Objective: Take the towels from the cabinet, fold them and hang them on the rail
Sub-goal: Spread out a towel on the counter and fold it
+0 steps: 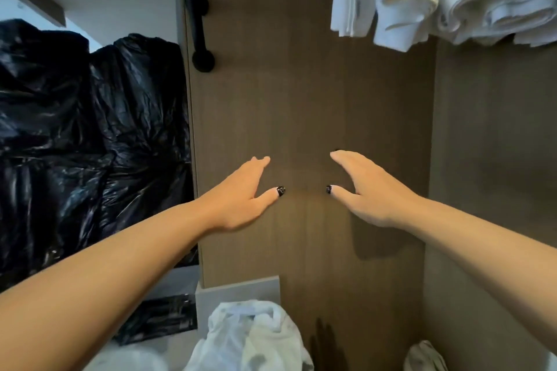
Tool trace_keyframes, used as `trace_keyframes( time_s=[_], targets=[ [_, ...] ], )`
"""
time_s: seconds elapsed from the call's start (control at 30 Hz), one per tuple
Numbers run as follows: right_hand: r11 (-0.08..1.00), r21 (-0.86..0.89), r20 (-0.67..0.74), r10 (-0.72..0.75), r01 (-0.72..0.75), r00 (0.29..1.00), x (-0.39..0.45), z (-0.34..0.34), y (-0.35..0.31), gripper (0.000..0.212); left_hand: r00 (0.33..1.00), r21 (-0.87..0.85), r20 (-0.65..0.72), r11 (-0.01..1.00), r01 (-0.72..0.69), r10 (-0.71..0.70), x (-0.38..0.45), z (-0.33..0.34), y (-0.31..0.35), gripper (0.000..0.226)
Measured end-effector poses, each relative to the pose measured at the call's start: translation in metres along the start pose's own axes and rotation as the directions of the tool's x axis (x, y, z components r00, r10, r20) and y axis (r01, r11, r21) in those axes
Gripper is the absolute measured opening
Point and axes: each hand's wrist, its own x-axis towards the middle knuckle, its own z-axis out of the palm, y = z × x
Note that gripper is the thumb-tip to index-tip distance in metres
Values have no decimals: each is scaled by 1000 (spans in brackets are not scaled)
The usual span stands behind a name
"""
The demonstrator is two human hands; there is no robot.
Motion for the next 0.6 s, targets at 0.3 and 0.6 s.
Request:
trace_keyframes(
  time_s=[0.3, 0.6],
  targets=[
    [994, 67, 192, -94, 82, 977, -43, 87, -50, 68, 980, 44, 187, 997, 63, -70, -73, 44, -53, 77],
    [984, 177, 400, -104, 34, 910, -52, 166, -40, 70, 934, 11, 296, 978, 208, -202, -95, 106, -96, 75]
  ],
)
